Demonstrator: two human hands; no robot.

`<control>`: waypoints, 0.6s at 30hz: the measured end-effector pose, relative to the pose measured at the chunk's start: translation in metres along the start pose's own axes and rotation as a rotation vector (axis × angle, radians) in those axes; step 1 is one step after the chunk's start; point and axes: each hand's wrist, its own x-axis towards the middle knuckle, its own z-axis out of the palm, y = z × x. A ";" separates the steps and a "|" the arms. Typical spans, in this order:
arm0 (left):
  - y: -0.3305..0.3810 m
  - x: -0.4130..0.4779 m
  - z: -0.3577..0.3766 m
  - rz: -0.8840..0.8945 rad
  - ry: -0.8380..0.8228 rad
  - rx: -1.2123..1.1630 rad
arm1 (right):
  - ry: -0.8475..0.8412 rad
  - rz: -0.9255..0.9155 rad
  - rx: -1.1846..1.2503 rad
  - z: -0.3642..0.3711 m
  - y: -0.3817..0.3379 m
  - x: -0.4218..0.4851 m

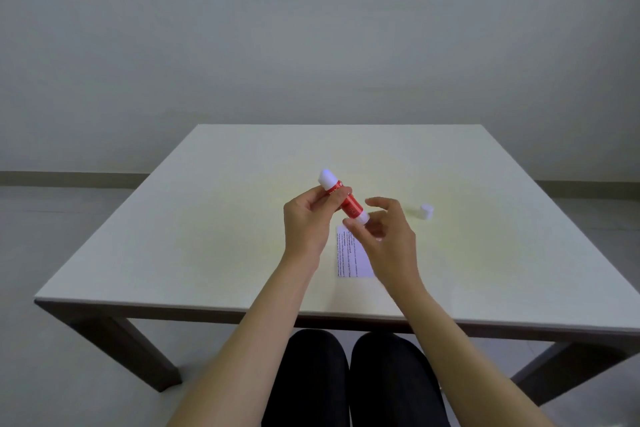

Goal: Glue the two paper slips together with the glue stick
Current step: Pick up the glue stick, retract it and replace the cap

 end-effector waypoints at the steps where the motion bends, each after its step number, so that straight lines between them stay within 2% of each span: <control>1: -0.001 0.001 -0.001 -0.005 0.004 0.002 | -0.099 0.243 0.225 -0.002 -0.007 0.004; 3: -0.002 0.001 -0.002 -0.010 -0.011 0.007 | -0.306 0.641 0.602 -0.010 -0.011 0.011; 4: -0.003 0.000 -0.002 -0.007 -0.022 0.008 | -0.362 0.700 0.688 -0.014 -0.010 0.013; 5: -0.003 0.001 -0.001 0.002 -0.028 0.013 | -0.374 0.682 0.729 -0.016 -0.009 0.012; 7: -0.004 0.002 0.000 0.011 -0.027 0.032 | -0.286 0.472 0.684 -0.013 -0.004 0.007; 8: -0.005 0.003 0.001 0.004 -0.022 0.040 | -0.207 0.285 0.512 -0.010 -0.002 0.002; 11: -0.010 0.002 0.003 -0.017 -0.005 0.026 | 0.099 -0.356 -0.317 -0.005 0.009 -0.007; 13: -0.014 0.001 0.005 -0.014 0.006 0.055 | 0.127 -0.692 -0.637 -0.008 0.013 -0.005; 15: -0.018 0.002 0.002 -0.016 0.036 0.109 | 0.004 -0.770 -0.763 -0.016 0.017 0.001; 18: -0.020 0.004 -0.005 -0.034 0.089 0.158 | -0.116 -0.551 -0.809 -0.039 0.024 0.024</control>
